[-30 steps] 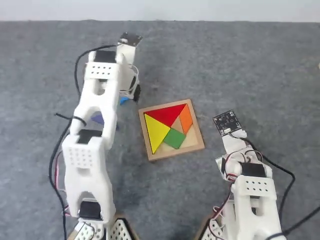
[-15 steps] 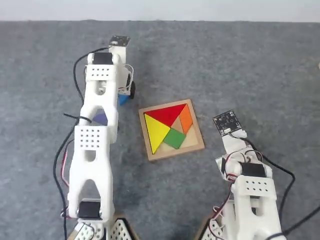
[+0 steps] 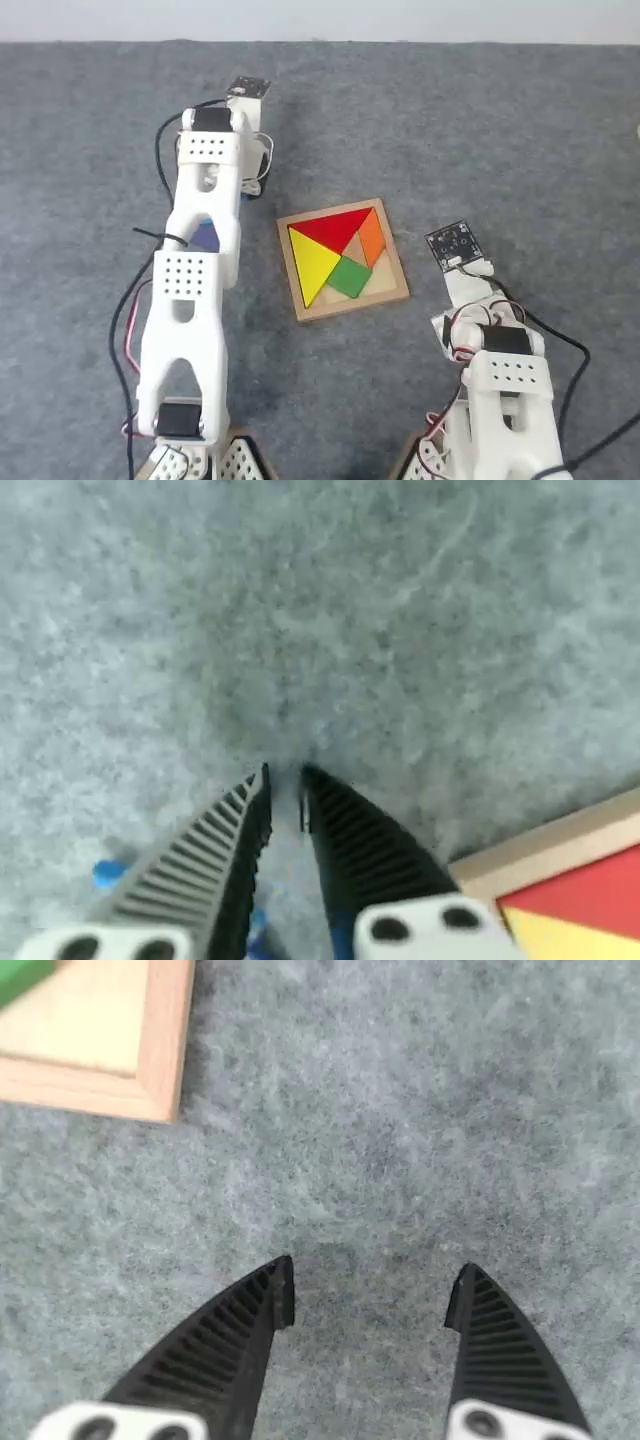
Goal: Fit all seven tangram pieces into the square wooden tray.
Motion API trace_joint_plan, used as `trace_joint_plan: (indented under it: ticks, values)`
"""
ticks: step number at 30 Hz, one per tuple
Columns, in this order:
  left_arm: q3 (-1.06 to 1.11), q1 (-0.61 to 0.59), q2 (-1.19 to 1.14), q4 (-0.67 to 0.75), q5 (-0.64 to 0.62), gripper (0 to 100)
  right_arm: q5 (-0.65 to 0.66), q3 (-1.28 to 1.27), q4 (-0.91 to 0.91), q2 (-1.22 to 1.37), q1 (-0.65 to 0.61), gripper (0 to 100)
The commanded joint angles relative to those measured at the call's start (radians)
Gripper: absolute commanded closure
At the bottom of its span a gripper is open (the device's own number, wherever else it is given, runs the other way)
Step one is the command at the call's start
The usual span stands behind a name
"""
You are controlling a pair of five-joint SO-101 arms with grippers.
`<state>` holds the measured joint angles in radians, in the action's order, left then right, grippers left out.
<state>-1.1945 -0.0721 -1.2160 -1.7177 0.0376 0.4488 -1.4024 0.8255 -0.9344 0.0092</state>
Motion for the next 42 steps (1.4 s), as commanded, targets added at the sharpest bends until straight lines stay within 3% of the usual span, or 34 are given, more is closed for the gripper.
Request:
trace_joint_plan:
  ticks: [1,6,11,16,24,42]
  values:
    - [0.067,-0.014,0.124,-0.04,0.04,96,-0.009,0.006,-0.015,-0.022,0.007,74.5]
    - [0.154,-0.083,0.302,-0.041,0.152,85,-0.009,0.005,-0.015,-0.021,0.007,74.5]
    - [0.545,-0.152,0.526,-0.028,0.324,85,-0.009,0.006,-0.021,-0.018,0.007,74.5]
    - [0.717,-0.186,0.565,0.121,0.364,84,-0.009,0.008,-0.018,-0.019,0.005,74.5]
    - [0.622,-0.195,0.393,0.17,0.311,78,-0.008,0.008,-0.015,-0.021,0.005,74.5]
    - [0.12,-0.155,0.127,0.02,0.218,77,0.012,0.005,-0.013,-0.024,0.007,74.5]
